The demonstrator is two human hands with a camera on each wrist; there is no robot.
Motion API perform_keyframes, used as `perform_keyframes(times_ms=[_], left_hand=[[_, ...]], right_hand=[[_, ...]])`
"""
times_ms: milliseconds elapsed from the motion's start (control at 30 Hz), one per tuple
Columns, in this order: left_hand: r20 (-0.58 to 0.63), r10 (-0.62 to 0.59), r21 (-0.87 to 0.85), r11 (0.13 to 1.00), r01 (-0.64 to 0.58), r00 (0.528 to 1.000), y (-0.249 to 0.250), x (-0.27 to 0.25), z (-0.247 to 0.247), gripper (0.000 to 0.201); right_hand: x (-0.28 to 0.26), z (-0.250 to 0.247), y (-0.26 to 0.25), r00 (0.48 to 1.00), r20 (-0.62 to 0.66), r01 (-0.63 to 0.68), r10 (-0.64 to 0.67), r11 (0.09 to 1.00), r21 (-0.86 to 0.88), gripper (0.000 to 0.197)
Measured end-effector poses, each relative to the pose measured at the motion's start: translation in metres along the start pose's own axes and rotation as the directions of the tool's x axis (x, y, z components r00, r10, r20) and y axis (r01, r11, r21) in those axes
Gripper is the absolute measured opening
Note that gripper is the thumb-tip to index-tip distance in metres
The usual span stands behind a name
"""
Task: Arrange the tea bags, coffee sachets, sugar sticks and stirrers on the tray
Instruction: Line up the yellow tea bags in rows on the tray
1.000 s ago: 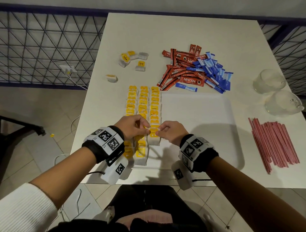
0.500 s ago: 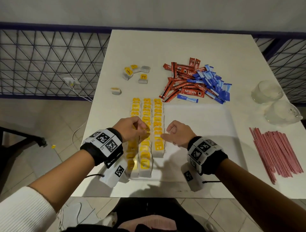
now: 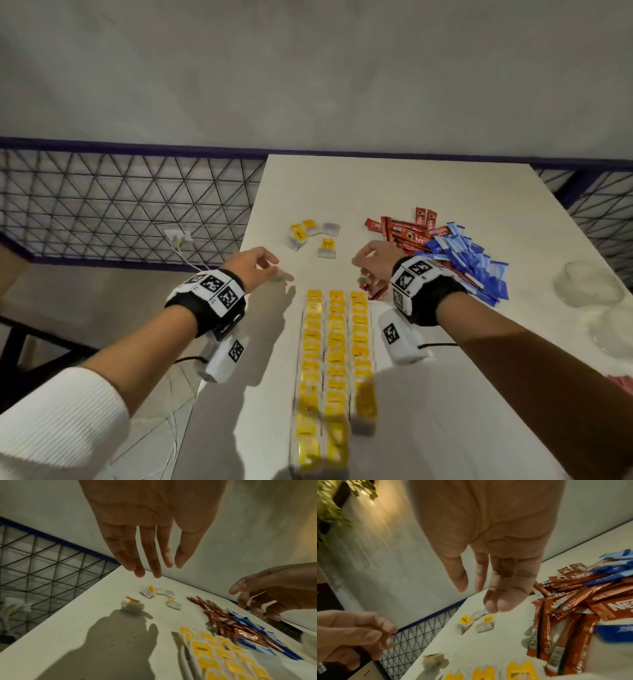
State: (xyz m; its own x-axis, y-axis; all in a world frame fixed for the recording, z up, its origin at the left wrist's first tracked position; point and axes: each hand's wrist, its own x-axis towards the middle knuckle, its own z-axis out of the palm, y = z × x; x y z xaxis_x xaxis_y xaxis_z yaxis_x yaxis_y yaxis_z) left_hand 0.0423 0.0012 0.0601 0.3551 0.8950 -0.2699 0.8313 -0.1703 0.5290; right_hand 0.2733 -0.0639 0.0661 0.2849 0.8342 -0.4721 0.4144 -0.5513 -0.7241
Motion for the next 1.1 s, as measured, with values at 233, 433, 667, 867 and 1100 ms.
perform_keyframes(times_ms=[233,433,667,867,1100], left_hand=[[0.174,-0.015,0.135,0.991,-0.008,0.985,-0.032,0.047,0.021,0.044],[0.309,0.012,0.306,0.946,-0.111,0.951,-0.041,0.089,0.034,0.055],[0.308,-0.016,0.149,0.988,-0.032,0.951,-0.034,0.116,0.021,0.027],[0.187,-0.163,-0.514,0.824,0.237,0.969,-0.021,0.148,0.016,0.026],[0.136,-0.227,-0.230,0.939,0.254,0.964,0.003,0.178,0.031,0.077]], right_hand=[[0.064,0.034,-0.005,0.991,-0.017,-0.132,0.132,0.970,-0.202,0.036],[0.107,0.044,-0.019,0.986,-0.095,-0.159,0.134,0.918,-0.363,0.034],[0.135,0.042,-0.031,0.986,-0.067,-0.166,0.152,0.924,-0.343,0.048],[0.154,0.037,-0.028,0.986,0.047,-0.129,0.162,0.906,-0.404,0.005],[0.183,0.021,-0.046,0.989,0.000,-0.134,0.145,0.917,-0.376,0.038]])
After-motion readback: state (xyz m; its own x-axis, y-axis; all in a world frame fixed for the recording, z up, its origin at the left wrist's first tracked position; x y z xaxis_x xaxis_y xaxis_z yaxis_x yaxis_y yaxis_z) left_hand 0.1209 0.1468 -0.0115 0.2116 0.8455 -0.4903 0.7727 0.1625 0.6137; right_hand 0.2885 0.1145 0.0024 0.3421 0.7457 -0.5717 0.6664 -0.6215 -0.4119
